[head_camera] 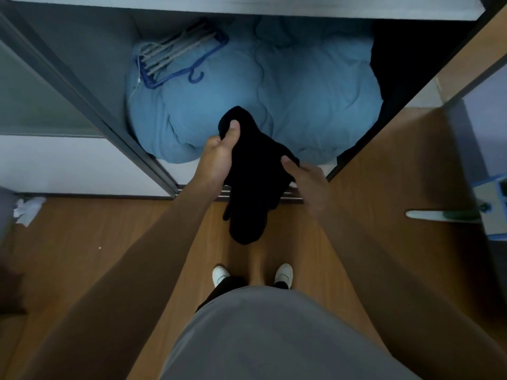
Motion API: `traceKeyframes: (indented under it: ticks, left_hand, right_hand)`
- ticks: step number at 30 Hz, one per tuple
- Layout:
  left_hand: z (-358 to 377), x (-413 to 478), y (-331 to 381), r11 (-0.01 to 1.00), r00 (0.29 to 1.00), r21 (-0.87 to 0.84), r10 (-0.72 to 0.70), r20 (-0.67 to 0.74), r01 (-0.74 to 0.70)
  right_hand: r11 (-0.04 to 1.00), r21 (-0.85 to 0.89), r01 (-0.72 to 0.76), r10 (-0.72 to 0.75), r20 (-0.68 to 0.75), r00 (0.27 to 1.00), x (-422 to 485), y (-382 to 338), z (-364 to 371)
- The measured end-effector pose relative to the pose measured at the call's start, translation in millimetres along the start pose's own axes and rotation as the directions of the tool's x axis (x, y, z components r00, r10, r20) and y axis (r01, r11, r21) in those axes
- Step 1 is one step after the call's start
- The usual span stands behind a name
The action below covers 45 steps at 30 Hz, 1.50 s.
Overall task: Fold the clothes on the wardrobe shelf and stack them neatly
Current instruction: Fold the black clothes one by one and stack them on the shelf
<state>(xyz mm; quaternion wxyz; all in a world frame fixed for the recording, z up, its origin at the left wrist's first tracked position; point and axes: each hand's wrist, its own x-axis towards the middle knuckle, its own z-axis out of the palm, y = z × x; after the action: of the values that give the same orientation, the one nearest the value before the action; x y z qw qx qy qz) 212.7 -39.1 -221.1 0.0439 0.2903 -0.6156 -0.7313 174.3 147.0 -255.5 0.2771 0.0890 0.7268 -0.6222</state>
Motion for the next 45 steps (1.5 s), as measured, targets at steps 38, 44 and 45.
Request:
traceKeyframes:
  ticks: [38, 44, 45]
  left_hand:
    - [-30, -24, -16, 0.936, 0.943, -0.244, -0.183, 0.277, 0.253]
    - [-31, -27, -3, 0.935, 0.963, -0.249, -0.217, 0.159, 0.251]
    - [-30, -27, 0, 0.931, 0.959, -0.248, -0.232, 0.163, 0.268]
  right_hand:
    - [0.95, 0.255, -0.18, 0.099, 0.299, 0.949, -15, -44, 21]
    - [0.911, 0.31, -0.271, 0.167, 0.322, 0.932, -23, -45, 15]
    - [0.918, 0.299, -0.261, 0.167, 0.306, 0.937, -22, -49, 15]
